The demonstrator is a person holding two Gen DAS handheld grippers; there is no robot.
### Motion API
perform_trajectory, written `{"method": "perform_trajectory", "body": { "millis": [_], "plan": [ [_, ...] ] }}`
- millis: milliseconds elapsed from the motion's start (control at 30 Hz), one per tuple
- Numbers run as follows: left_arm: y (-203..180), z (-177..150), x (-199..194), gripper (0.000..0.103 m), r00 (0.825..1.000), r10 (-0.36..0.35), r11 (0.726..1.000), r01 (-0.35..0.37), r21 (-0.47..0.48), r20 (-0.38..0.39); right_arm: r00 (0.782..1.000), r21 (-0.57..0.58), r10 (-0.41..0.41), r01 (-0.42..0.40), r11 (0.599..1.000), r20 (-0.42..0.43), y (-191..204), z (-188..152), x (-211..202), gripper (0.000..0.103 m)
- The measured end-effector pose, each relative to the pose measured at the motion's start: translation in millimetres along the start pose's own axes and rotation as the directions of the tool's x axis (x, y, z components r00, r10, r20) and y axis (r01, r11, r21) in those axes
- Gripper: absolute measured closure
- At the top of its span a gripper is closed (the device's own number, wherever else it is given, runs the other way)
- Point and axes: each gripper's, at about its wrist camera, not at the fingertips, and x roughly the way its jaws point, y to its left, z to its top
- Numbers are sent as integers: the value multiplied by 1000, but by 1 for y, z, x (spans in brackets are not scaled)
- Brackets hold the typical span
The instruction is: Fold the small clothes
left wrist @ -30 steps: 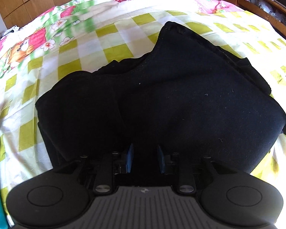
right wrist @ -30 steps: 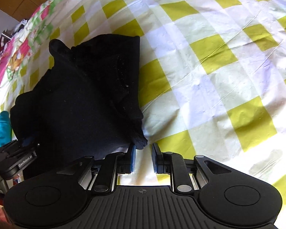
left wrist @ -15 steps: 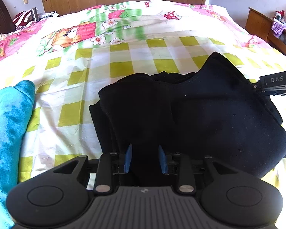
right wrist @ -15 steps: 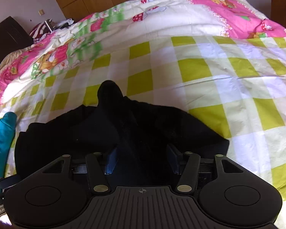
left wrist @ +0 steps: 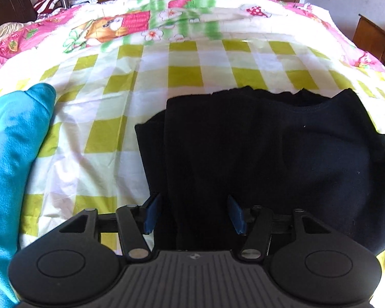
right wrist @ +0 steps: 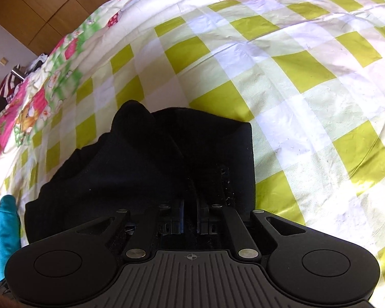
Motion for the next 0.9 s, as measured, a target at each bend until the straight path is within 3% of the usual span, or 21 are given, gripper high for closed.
{"method": "perform_trajectory", "body": {
  "millis": [133,300,367,500,633,767,900],
  "plan": [
    [6,0,-10,36,1000,-11,1000,11,-16,27,1000,2,8,-8,1000,6,-1,4,-9,96],
    [18,-5,-12,40,998,-56,994,53,-91,-30,1000,44,0,1,999,-14,-6,6,-1,96],
    [26,-11,-22,41,996,-85,990,82,-118,-24,1000,11,3,-3,1000,-4,-2,6,-3,95],
    [35,-22,-29,41,996,-87,993,84,-84,-33,1000,-5,17,-17,1000,-16,-5,2,-9,92],
    [25,-23,-30,65,994,-104,995,103,-18,-36,1000,-52,3,-3,999,-15,0,-2,-14,90],
    [18,-24,-21,70,995,-86,996,87,9,-59,1000,-95,-10,8,995,-21,4,-3,-11,89],
    [28,-19,-21,81,988,-137,989,133,-67,-66,1000,-104,-23,21,994,-13,6,-3,-15,94]
  ]
}}
